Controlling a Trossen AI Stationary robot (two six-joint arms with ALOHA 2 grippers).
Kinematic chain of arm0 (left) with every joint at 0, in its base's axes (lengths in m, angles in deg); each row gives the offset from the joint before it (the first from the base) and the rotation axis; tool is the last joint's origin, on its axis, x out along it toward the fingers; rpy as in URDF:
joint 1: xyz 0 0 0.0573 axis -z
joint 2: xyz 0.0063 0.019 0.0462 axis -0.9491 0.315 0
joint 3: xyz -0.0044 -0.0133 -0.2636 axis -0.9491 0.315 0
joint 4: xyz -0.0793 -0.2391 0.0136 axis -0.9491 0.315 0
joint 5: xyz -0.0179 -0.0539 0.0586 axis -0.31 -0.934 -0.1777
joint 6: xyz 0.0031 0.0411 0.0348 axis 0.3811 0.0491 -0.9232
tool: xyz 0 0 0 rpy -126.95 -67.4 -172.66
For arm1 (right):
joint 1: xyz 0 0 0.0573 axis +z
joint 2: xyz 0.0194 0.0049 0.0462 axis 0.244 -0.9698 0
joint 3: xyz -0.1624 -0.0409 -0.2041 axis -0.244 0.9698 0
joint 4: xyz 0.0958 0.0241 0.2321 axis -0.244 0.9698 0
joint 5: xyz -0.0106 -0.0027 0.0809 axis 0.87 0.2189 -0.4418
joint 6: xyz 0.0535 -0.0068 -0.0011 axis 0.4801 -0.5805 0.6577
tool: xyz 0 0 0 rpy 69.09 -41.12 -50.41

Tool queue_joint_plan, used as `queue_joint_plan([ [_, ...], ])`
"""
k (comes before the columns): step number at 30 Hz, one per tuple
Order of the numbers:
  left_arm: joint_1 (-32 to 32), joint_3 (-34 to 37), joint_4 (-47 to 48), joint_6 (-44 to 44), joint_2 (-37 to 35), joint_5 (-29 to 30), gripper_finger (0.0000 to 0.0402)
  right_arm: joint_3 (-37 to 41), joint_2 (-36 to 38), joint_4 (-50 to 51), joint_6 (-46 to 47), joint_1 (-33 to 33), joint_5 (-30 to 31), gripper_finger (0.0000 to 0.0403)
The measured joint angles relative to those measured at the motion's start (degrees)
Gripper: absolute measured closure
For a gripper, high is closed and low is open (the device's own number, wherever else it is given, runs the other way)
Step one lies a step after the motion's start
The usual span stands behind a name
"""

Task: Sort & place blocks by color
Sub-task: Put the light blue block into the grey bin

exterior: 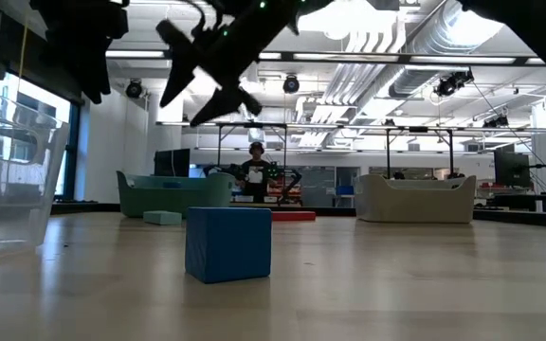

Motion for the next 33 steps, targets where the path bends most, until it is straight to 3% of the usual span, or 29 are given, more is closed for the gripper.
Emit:
queue_joint_plan([
  [18,-3.19,0.00,0.00,0.00,0.00,-0.15,0.0300,0.00,-9.30,0.85,3.62,2.26,-1.02,0.0147],
  [27,-3.17,0.00,-0.05,0.13,0.02,-1.20,0.0300,0.00,-10.53,0.43,-0.09,3.84,5.79,0.0147],
  [33,-3.17,0.00,-0.07,0.85,0.02,-1.29,0.0300,0.00,-11.06,-1.28,-0.67,3.69,6.23,0.0147],
])
